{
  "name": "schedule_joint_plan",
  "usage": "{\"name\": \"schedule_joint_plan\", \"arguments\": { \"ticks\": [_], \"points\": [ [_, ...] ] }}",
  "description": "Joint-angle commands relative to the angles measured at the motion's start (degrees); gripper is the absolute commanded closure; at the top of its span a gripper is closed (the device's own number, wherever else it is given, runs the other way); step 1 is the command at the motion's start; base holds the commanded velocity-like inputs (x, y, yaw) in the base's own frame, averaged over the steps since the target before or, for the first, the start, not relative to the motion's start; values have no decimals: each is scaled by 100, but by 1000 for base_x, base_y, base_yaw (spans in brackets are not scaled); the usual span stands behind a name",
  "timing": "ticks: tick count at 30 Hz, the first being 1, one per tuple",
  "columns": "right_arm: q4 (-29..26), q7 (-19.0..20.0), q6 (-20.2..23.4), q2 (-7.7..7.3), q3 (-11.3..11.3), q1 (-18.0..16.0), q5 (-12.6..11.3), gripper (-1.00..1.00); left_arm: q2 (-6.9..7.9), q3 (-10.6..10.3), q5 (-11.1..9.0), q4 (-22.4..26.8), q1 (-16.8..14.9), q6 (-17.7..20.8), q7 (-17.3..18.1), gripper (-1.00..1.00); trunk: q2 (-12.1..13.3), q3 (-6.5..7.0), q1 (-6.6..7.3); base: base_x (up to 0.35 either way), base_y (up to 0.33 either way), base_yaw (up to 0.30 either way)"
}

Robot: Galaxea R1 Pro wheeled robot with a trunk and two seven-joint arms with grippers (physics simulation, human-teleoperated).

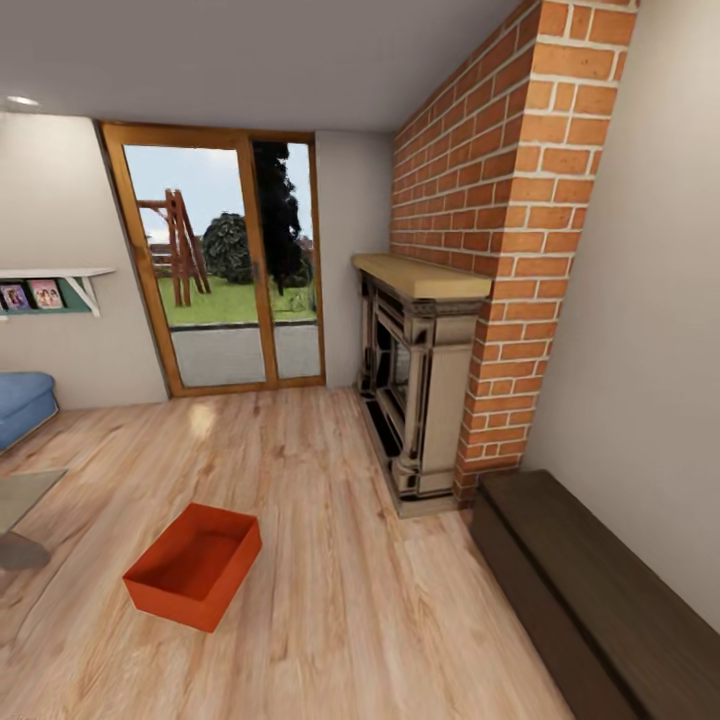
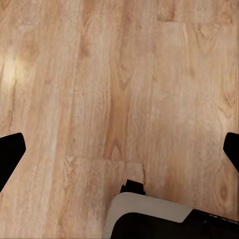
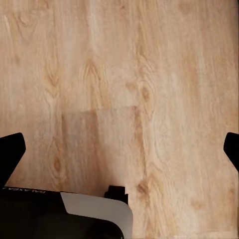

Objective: Move the two storage containers from the living room to the garage. In the garage, place one container on the floor and stack the other container on top of it (either order is fine).

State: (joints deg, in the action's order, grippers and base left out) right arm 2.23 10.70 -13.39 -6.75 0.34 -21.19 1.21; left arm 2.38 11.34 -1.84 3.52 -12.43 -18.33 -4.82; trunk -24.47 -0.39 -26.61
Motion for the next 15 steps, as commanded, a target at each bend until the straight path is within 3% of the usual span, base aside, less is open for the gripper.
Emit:
{"name": "schedule_joint_plan", "arguments": {
  "ticks": [1, 15],
  "points": [
    [23, 15, -41, -2, 1, -7, 11, -100, 0, -2, -18, -9, -5, -22, -6, -100, -5, -4, -6, 323, -156, 249],
    [23, 12, -44, -2, 1, -7, 11, -100, -1, -3, -18, -9, -5, -22, -10, -100, -5, -4, -6, 314, -179, 249]
  ]
}}
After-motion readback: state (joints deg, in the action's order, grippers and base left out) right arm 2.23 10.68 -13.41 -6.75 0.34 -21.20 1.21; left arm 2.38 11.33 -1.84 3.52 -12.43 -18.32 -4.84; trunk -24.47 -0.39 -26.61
